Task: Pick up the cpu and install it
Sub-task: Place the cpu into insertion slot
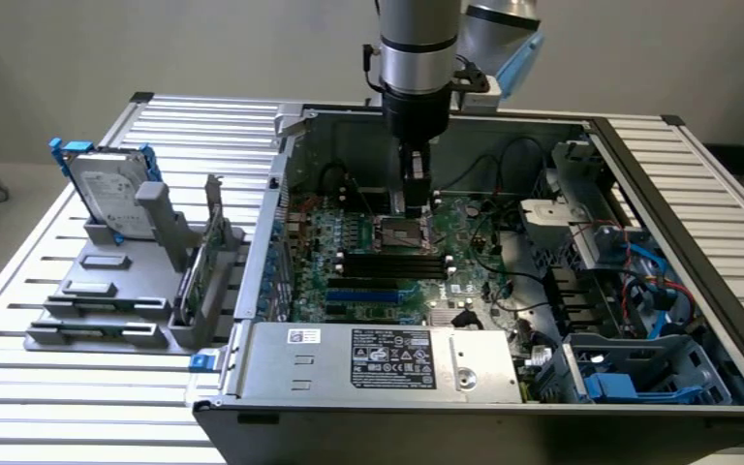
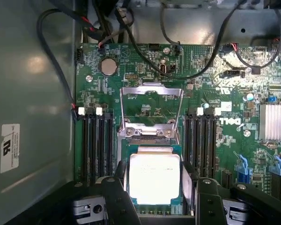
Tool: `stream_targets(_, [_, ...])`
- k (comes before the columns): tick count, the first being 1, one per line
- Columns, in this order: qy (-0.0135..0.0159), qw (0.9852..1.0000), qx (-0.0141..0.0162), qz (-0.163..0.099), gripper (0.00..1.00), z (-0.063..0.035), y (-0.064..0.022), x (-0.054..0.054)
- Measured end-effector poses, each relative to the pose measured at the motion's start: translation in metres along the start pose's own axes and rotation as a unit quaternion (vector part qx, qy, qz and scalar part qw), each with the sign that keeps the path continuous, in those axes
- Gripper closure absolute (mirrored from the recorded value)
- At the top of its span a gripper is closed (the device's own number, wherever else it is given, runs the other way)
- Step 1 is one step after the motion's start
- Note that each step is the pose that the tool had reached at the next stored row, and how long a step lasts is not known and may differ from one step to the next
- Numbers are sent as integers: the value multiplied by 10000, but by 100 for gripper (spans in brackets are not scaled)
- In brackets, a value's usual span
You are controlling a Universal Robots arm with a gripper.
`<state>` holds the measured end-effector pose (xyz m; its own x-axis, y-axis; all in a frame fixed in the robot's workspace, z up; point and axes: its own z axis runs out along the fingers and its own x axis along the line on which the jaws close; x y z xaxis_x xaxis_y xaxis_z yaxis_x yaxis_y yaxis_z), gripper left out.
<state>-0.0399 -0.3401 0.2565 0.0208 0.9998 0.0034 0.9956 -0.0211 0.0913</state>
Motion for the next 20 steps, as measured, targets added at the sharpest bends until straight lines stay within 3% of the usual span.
stream_targets(5, [-23,9997,9,246,45,46,-5,0])
stream_targets(10, [-23,9997,7,243,45,61,-12,0])
stream_targets(20, [-2,10000,-2,17,45,231,-74,-3])
